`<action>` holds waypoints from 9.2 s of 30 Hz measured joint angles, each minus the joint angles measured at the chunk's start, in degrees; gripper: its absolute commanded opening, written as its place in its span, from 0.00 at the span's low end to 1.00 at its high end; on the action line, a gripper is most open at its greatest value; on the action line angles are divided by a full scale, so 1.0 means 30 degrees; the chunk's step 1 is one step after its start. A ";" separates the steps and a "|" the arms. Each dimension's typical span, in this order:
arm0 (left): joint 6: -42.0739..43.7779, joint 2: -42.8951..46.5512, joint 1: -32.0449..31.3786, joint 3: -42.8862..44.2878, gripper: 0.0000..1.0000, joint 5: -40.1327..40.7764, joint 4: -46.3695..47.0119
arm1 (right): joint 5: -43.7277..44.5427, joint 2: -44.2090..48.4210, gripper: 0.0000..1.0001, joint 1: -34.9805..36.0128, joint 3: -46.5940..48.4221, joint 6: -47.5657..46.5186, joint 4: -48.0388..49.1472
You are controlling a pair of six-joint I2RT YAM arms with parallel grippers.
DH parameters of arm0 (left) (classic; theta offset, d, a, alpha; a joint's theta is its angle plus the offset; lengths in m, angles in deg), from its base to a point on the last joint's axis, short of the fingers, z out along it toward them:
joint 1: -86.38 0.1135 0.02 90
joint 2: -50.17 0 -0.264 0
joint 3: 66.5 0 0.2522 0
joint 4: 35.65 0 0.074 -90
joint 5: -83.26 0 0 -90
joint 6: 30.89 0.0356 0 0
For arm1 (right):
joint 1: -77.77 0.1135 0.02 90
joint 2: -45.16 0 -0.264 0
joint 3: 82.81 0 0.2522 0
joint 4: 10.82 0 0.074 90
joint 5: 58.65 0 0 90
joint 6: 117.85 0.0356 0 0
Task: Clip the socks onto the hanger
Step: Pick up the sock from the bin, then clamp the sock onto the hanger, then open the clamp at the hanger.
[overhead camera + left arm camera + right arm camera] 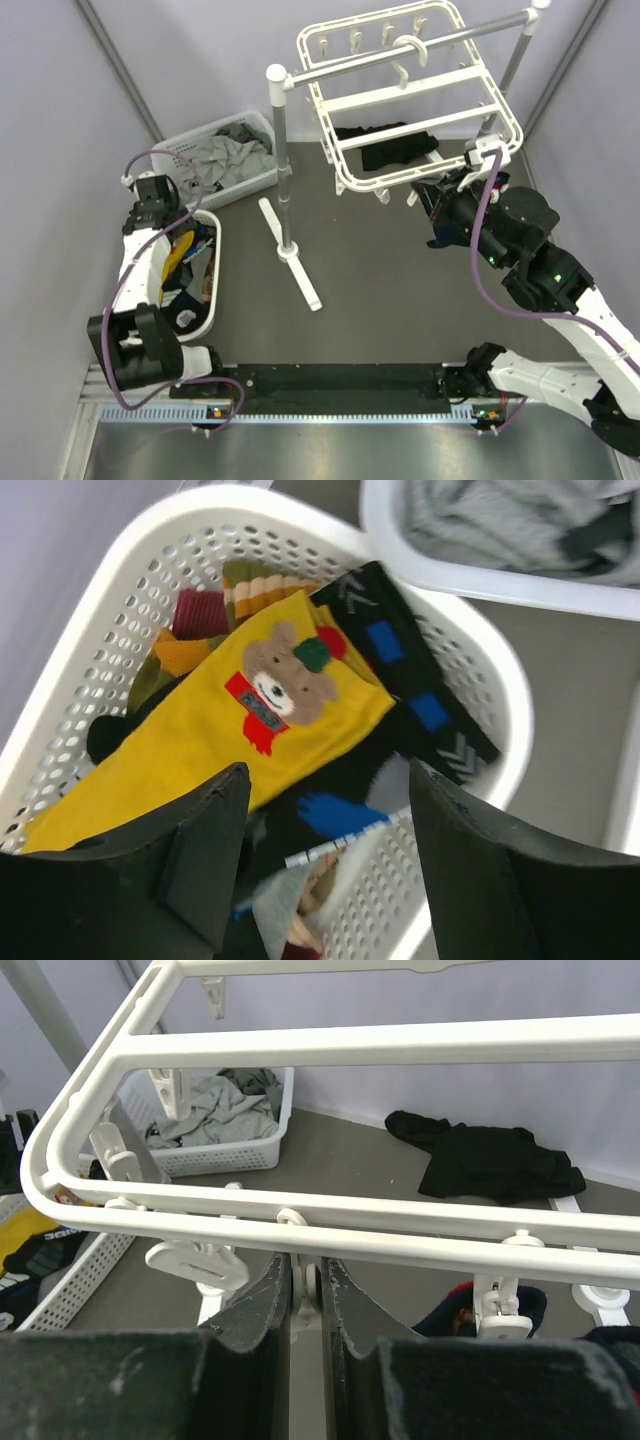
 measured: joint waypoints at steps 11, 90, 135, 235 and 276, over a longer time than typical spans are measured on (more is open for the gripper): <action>0.1042 -0.4087 0.1413 -0.1311 0.48 -0.0262 0.1829 | -0.0058 0.0051 0.00 0.0000 -0.0495 -0.0284 0.0299; -0.7563 0.5807 -1.9883 -0.5064 0.00 -0.6849 1.4855 | -0.0211 -0.2062 0.00 0.0000 0.0546 0.2244 0.0517; -0.4940 -0.1887 -2.2556 -0.0641 0.00 -0.2980 1.9183 | 0.0510 -0.2674 0.00 -0.0022 0.1260 0.0182 0.0080; 1.5875 -0.2572 -2.6811 -0.2222 0.83 0.5413 2.6461 | 0.2747 0.1603 0.72 -0.0022 -0.1996 -0.1501 0.0240; 1.6888 -0.2616 -2.6141 -0.1566 0.00 1.0076 3.1583 | 0.3140 0.2696 0.72 -0.0022 -0.2404 -0.1843 0.0590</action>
